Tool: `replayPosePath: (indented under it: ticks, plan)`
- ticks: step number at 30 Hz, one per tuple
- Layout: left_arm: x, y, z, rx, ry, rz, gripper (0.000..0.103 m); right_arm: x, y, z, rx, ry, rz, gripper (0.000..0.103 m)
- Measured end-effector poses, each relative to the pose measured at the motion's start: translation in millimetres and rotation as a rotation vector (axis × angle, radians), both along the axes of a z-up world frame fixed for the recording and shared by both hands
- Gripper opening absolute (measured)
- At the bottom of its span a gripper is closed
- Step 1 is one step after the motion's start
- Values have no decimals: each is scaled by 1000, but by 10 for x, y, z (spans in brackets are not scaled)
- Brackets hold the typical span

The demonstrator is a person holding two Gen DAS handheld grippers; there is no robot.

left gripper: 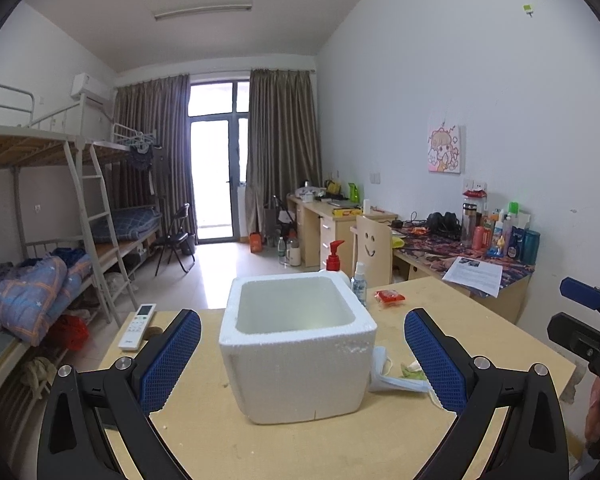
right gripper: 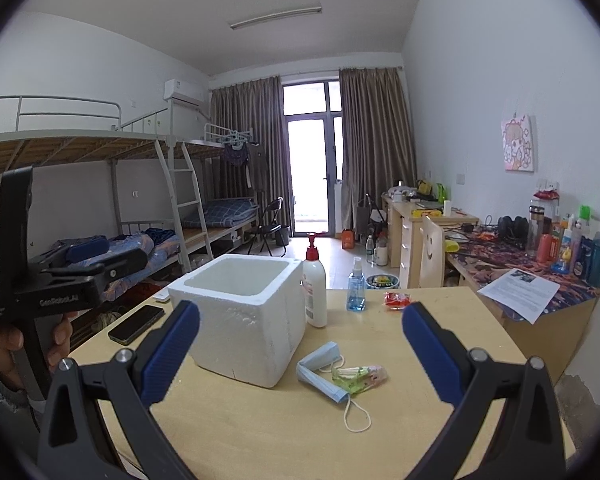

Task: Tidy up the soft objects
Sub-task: 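Withdraw both tools from the foam box back over the table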

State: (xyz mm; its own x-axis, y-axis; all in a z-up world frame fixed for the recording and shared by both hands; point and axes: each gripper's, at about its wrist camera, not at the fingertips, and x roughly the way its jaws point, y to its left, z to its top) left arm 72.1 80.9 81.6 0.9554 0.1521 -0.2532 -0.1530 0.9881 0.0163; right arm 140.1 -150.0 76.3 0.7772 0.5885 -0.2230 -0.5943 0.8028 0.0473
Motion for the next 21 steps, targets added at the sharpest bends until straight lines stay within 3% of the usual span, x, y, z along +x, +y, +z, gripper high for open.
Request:
replayPosePath:
  ticks: [21]
  plan:
    - [-434, -142, -295, -10, -60, 7, 102, -332, -72, -296, -1, -33, 15, 102]
